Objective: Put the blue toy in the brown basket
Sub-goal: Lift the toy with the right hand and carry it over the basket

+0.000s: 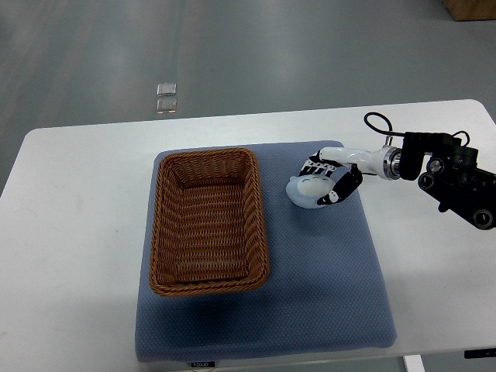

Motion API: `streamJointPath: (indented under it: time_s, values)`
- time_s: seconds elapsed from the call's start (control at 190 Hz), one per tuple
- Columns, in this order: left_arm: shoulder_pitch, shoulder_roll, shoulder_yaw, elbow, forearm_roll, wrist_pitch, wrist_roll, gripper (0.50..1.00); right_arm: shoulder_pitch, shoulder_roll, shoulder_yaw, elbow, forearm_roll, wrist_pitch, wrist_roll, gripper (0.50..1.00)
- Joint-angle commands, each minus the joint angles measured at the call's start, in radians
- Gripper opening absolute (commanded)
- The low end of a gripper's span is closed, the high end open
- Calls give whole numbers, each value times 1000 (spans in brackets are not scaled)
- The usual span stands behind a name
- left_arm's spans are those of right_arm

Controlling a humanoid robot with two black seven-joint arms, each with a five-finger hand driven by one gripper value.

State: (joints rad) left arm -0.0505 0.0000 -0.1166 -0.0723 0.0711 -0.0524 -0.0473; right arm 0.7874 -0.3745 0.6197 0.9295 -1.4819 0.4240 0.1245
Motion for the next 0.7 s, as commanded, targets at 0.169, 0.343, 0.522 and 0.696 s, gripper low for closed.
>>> streamJointPath:
  time_s: [0.169,0.343,0.522,0.696]
  values:
    - [1,0,0,0,1,0,1,1000,10,-6,14,0,0,-1,-5,500]
    - [1,0,0,2,1,3,1,1000,82,-6,14,-3,0,1,-8,500]
    - [0,0,0,2,-1,5,1,1000,159,-1,0,-9,2,7,-8,500]
    - [0,0,0,2,1,6,1,1000,197,32,-6,-9,2,10,-8,500]
